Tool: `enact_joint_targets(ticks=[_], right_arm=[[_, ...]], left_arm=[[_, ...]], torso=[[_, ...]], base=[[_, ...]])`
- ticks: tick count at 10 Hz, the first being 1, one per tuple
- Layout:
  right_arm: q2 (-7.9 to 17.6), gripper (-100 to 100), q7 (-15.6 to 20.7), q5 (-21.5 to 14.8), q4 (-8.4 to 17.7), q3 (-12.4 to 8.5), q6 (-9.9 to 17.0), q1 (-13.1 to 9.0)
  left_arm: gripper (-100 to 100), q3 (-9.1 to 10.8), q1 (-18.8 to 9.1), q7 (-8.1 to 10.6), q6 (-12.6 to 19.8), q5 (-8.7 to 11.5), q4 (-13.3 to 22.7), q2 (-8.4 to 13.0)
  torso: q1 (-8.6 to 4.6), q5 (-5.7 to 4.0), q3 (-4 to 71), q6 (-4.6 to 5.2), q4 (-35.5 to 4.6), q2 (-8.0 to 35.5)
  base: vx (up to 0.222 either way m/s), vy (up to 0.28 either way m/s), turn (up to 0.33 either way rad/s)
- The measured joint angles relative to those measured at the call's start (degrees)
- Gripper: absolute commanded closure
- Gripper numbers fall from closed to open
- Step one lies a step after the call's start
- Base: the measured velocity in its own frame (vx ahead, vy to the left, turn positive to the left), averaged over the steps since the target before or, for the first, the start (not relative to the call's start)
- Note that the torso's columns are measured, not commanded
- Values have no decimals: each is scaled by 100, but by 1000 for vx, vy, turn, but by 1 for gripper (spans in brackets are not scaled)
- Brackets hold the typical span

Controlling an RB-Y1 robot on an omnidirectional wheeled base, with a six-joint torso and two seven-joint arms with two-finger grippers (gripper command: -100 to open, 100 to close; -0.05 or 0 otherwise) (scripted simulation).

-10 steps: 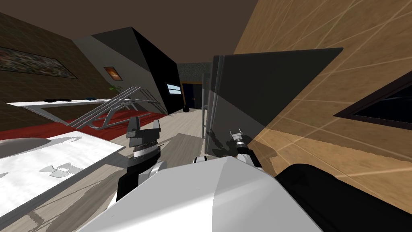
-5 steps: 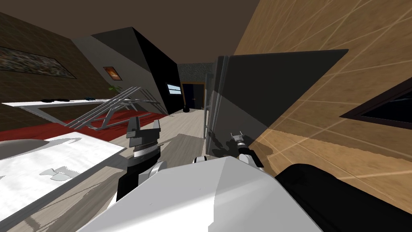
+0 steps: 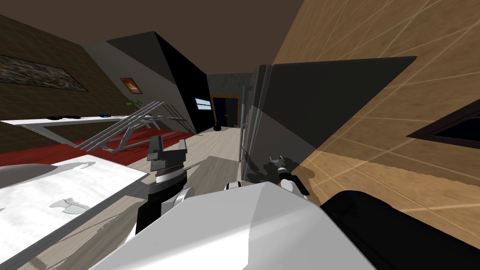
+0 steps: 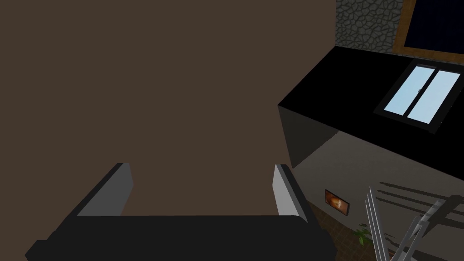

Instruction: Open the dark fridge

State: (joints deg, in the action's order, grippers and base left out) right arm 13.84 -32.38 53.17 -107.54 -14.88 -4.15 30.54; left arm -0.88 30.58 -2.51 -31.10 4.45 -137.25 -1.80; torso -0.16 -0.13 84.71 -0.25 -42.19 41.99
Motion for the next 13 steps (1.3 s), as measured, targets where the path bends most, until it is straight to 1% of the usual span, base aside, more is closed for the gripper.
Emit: enact_joint_targets(ticks=[2, 3, 4, 5, 6, 7, 8, 9, 10, 11, 12, 13], right_arm=[[-24, -100, -109, 333, 116, -110, 260, -60], [-18, -100, -134, 451, 125, -133, 311, -50], [-66, -100, -184, 588, 207, -211, 459, -120], [-3, -100, -259, 772, 282, -226, 541, -118], [36, -100, -302, 898, 312, -214, 538, -99], [41, -100, -377, 1073, 391, -266, 641, -131], [42, -100, -428, 1255, 473, -275, 724, -163], [121, -100, -524, 1484, 616, -295, 784, -206], [82, -100, -584, 1670, 649, -381, 922, -220], [76, -100, -593, 1786, 661, -401, 997, -220], [84, -100, -649, 1990, 745, -441, 1076, -257], [45, -100, -707, 2117, 820, -527, 1223, -329]], left_arm=[[0, 0, 0, 0, 0, 0, 0, 0], [0, 0, 0, 0, 0, 0, 0, 0], [0, 0, 0, 0, 0, 0, 0, 0], [0, 0, 0, 0, 0, 0, 0, 0], [0, 0, 0, 0, 0, 0, 0, 0], [0, 0, 0, 0, 0, 0, 0, 0], [0, 0, 0, 0, 0, 0, 0, 0], [0, -1, 0, 0, 0, 0, 0, 0], [0, 0, 0, 0, 0, 0, 0, 0], [0, 0, 0, 0, 0, 0, 0, 0], [0, 0, 0, 0, 0, 0, 0, 0], [0, 0, 0, 0, 0, 0, 0, 0]], torso=[[8, 0, 6, 4, 6, -10], [2, 0, 4, 0, 3, -7], [8, -8, 10, -8, 11, -25], [5, -4, 14, -4, 11, -25], [-3, -6, 8, -5, 7, -16], [1, -10, 10, -6, 12, -24], [1, -8, 11, -6, 11, -23], [4, -11, 14, -8, 14, -31], [4, -8, 16, -14, 11, -32], [-3, -13, 12, -25, 9, -27], [4, -21, 15, -32, 16, -40], [9, -21, 22, -40, 18, -49]], base=[[20, 47, 0], [33, 60, -16], [29, 69, 9], [13, 30, -5], [26, 56, -7], [20, 59, -5], [27, 87, -8], [40, 76, -12], [22, 22, -17], [26, 41, -19], [17, 49, -22], [29, 70, -14]])
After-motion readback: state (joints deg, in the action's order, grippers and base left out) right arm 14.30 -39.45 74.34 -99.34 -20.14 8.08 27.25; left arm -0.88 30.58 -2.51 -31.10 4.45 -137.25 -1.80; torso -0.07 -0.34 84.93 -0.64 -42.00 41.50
